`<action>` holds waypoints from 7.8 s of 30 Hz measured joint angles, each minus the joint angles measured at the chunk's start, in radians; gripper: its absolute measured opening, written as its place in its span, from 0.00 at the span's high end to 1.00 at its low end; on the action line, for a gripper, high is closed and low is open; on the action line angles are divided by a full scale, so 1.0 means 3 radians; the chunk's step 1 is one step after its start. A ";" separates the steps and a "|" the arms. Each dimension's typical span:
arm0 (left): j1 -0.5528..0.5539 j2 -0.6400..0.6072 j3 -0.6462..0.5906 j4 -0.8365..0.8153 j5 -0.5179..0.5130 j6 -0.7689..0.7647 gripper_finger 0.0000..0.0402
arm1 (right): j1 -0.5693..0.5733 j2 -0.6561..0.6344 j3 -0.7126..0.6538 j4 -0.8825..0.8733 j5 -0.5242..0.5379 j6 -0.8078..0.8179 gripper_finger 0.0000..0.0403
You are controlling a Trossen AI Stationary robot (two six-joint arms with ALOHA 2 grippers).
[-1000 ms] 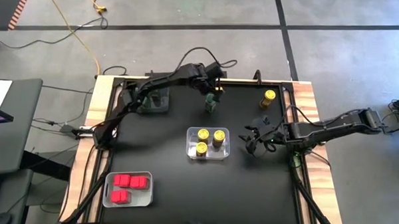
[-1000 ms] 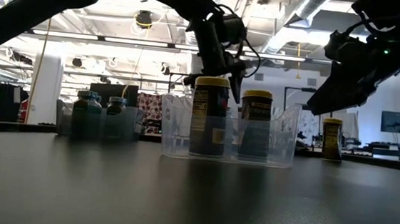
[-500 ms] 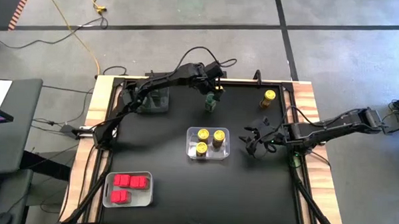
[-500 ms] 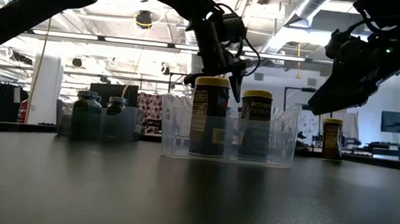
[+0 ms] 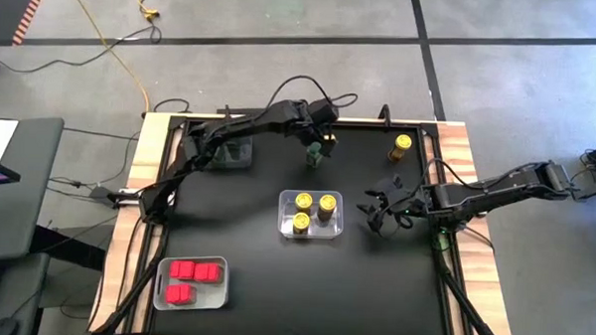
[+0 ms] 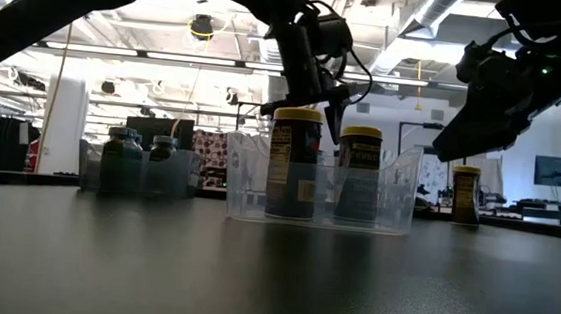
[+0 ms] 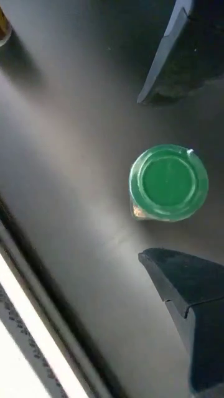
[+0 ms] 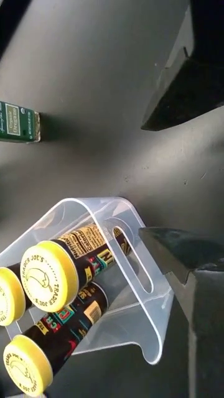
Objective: Sort spices by type
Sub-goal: Put the green seasoning bottle into the transparent bin
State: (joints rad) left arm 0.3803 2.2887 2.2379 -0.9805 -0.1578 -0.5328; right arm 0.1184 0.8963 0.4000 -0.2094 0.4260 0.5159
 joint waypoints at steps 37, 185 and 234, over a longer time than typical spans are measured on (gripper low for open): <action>0.0017 0.0282 -0.0003 -0.0024 0.0095 -0.0184 0.24 | 0.0066 -0.0001 0.0000 -0.0176 -0.0035 0.0025 0.26; 0.0573 -0.3176 -0.3053 -0.0356 0.0494 0.3306 0.50 | -0.0209 0.0000 0.0000 0.0028 -0.0075 0.0378 0.26; 0.1481 -0.3026 -0.3587 0.0127 0.1082 0.4185 0.50 | -0.0207 0.0000 0.0000 0.0026 -0.0075 0.0378 0.26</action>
State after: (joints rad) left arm 0.8245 1.3809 1.1618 -0.9425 0.1666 0.7226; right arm 0.0563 0.8963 0.4000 -0.2016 0.4034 0.6292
